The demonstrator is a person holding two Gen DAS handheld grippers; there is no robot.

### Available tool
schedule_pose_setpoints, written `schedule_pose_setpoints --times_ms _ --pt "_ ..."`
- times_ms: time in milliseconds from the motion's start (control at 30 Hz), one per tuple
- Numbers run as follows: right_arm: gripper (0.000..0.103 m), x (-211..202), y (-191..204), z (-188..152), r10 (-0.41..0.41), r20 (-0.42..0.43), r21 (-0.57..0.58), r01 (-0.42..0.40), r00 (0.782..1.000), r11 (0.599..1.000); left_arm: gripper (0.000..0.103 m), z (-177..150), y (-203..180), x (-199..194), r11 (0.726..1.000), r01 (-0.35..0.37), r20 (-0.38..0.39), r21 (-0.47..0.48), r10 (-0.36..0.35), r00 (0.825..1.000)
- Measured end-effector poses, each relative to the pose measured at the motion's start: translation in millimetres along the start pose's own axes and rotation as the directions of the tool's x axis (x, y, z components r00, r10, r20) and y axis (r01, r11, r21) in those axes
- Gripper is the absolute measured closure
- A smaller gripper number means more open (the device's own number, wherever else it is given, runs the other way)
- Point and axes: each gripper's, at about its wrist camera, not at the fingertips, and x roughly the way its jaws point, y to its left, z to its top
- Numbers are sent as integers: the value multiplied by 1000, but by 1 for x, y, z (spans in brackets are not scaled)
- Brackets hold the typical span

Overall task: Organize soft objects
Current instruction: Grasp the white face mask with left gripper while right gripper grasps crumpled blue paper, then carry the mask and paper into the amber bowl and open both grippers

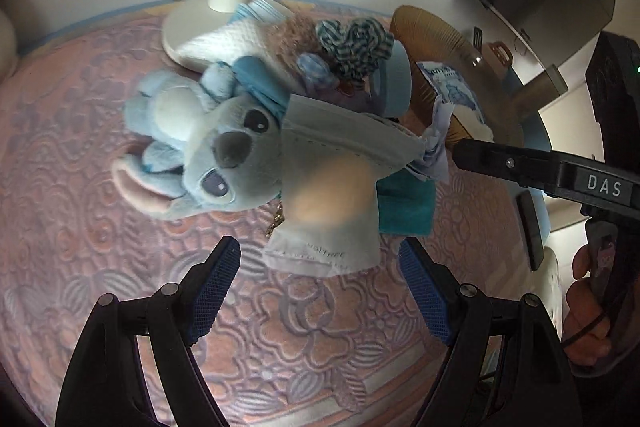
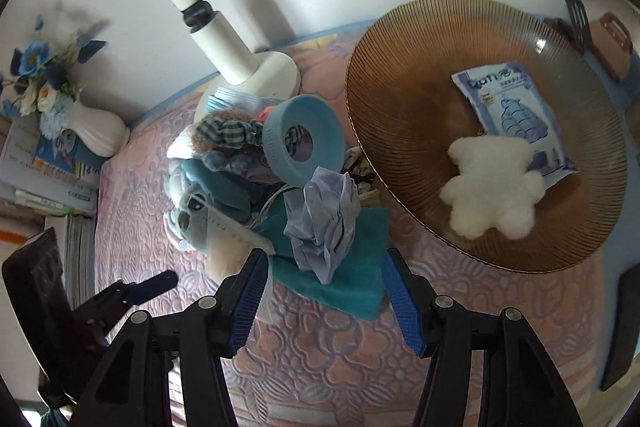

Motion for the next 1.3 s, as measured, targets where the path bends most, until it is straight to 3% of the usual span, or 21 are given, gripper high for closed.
schedule_pose_setpoints --times_ms 200,367,400,533,567,633,767,1000,1300 --pt "46 18 -3 9 27 -19 71 -25 999 997 23 13 -11 39 998 -12 -49 61 15 999" --pt "46 27 -1 14 17 -25 86 -15 1000 996 25 16 -18 54 998 5 -55 55 -2 998" --pt "46 28 -1 15 19 -27 90 -16 999 996 28 16 -18 55 998 3 -54 55 0 999" --pt "46 32 1 14 -1 -23 78 3 1000 997 57 16 -19 58 998 13 -53 57 -10 999" --pt "46 33 1 14 -3 -22 75 4 1000 997 60 16 -19 55 998 25 -48 58 -23 999" --pt "63 34 3 12 -14 -11 58 14 1000 998 64 14 -20 50 998 42 -33 55 -40 999" --pt "64 28 14 7 -49 29 -27 50 998 998 65 8 -22 35 997 51 0 62 -51 999" --pt "64 -2 10 -13 -13 46 -70 16 999 997 65 -5 -22 3 998 50 52 47 -52 997" --pt "64 -65 -31 -30 25 95 -44 -21 995 999 65 -6 -48 -48 998 40 167 47 -47 985"
